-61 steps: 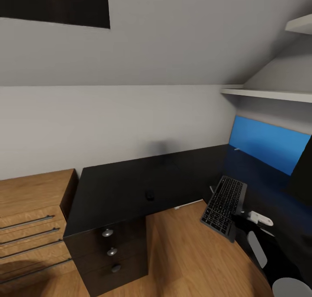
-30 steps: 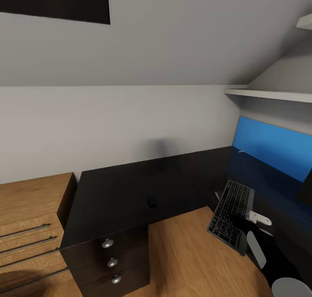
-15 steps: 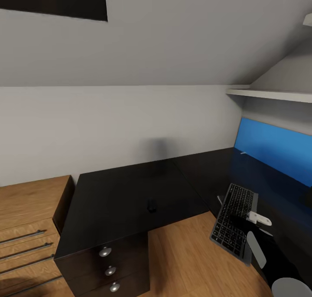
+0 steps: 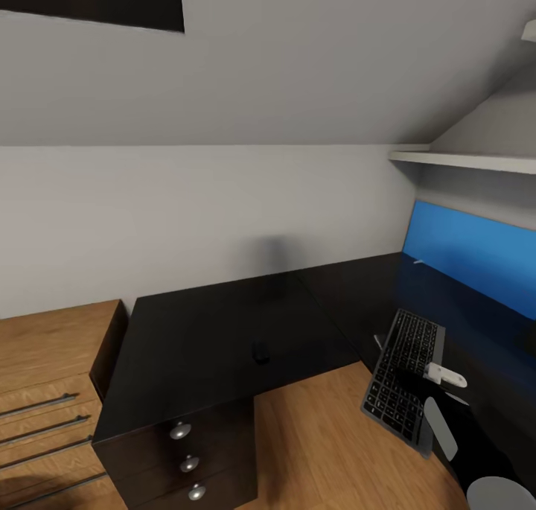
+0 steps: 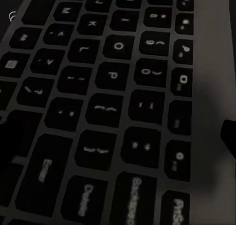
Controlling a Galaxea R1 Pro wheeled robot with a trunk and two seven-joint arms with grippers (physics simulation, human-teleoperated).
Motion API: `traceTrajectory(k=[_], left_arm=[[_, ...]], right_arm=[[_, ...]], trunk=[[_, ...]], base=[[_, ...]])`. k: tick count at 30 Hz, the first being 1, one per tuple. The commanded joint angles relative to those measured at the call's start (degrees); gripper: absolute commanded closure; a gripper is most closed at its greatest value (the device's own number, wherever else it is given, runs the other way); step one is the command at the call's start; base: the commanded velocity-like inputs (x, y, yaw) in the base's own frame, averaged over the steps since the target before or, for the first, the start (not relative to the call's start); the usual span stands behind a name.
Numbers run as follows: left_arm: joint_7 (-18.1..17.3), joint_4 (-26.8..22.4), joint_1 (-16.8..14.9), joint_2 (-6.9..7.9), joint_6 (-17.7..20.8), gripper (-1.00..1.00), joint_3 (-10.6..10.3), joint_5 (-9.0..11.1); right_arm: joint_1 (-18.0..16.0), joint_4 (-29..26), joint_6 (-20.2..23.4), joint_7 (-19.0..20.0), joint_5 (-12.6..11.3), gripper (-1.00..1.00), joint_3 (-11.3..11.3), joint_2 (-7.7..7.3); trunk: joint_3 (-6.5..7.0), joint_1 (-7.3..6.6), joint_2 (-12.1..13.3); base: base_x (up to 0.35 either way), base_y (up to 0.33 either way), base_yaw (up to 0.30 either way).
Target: In the bedroom, organize the workspace by keeping the computer under the desk, ensuring the monitor is on the desk, placing the keyboard on the desk next to the monitor, placing the mouse on the desk next to the keyboard, moving the folder from the swivel chair onto the desk next to the mouse, stacking the notebook on top of the folder with the pen on top of the notebook, and positioning the swivel chair next to the desk.
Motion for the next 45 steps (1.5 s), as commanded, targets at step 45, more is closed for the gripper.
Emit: traceTrajectory(k=[45], left_arm=[[-0.1,0.1,0.0,0.14,-0.1,-1.0,-0.1,0.4]], right_arm=[[0.0,0.2,0.2,-0.3,-0.9,-1.0,0.1,-0.01]], trunk=[[-0.43,0.45,-0.8]], base=[[-0.06,-0.016,0.0]])
